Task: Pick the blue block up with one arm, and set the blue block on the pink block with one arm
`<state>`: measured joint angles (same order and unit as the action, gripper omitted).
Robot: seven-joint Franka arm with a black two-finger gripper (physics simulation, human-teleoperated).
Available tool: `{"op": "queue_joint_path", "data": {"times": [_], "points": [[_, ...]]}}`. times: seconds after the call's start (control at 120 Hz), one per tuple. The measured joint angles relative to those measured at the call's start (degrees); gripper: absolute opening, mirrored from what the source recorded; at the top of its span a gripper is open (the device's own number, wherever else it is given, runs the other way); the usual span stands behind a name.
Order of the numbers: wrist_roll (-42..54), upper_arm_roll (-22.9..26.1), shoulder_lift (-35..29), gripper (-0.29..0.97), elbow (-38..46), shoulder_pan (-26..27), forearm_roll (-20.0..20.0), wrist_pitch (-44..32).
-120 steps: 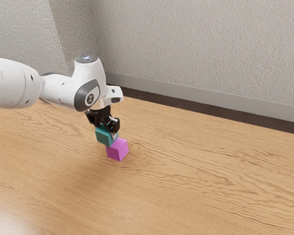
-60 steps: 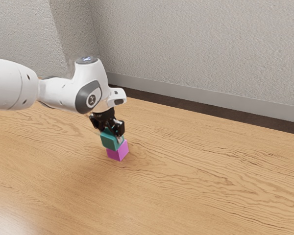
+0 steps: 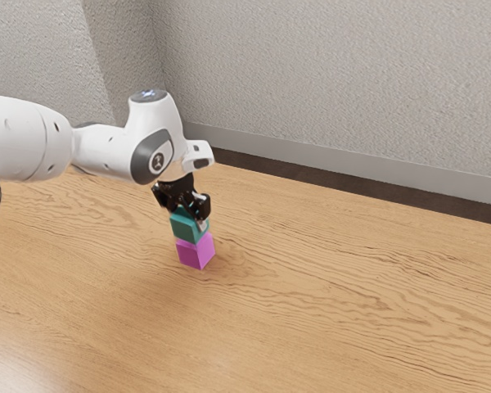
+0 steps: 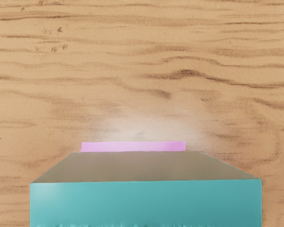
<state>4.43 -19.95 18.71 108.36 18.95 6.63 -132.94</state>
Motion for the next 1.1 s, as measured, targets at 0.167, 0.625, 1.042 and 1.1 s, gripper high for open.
{"op": "queue_joint_path", "data": {"times": [0.167,0.625,1.042,1.1], "points": [[0.2,0.0,0.8,0.35,-0.9,-0.7,0.3,0.1],[1.0,0.2,0.9,0.54,-0.7,-1.1,4.1,0.2],[-2.6,15.3,-37.5,0.66,1.0,-4.8,-5.3,24.7],[-4.0,16.1,-35.7,0.67,0.4,-4.8,-6.3,27.6]]}}
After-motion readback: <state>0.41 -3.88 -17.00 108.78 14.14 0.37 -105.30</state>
